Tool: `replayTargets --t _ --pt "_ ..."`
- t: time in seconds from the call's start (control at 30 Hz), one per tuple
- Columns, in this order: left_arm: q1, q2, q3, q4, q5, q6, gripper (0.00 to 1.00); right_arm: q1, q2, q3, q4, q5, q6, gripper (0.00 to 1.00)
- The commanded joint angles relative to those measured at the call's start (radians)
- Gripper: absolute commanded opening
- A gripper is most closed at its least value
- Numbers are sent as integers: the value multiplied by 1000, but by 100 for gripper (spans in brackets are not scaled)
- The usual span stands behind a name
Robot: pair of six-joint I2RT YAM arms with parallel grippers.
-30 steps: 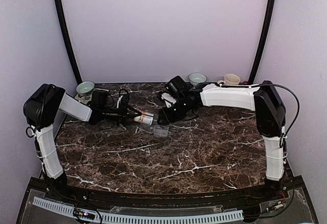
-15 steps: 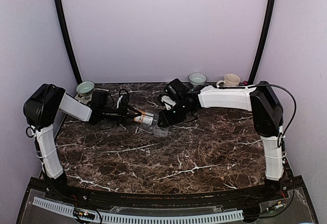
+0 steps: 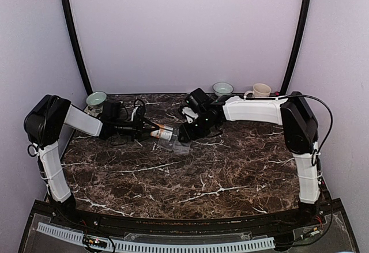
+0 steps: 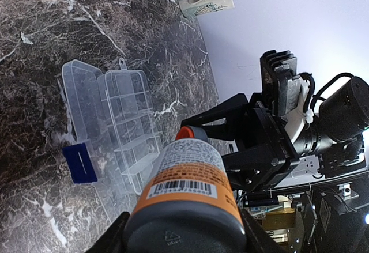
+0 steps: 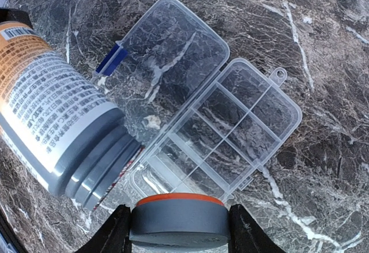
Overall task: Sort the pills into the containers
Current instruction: Pour the pill into the compartment of the pill container.
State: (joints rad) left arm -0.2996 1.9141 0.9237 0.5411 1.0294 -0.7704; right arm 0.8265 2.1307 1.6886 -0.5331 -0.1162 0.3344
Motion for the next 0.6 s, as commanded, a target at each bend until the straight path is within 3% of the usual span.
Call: replayTargets --t 0.0,0.57 --pt "5 -49 19 -19 5 29 12 -10 23 40 -7 7 2 37" --pt "-34 2 75 -40 -17 36 12 -12 54 92 -36 -9 -5 36"
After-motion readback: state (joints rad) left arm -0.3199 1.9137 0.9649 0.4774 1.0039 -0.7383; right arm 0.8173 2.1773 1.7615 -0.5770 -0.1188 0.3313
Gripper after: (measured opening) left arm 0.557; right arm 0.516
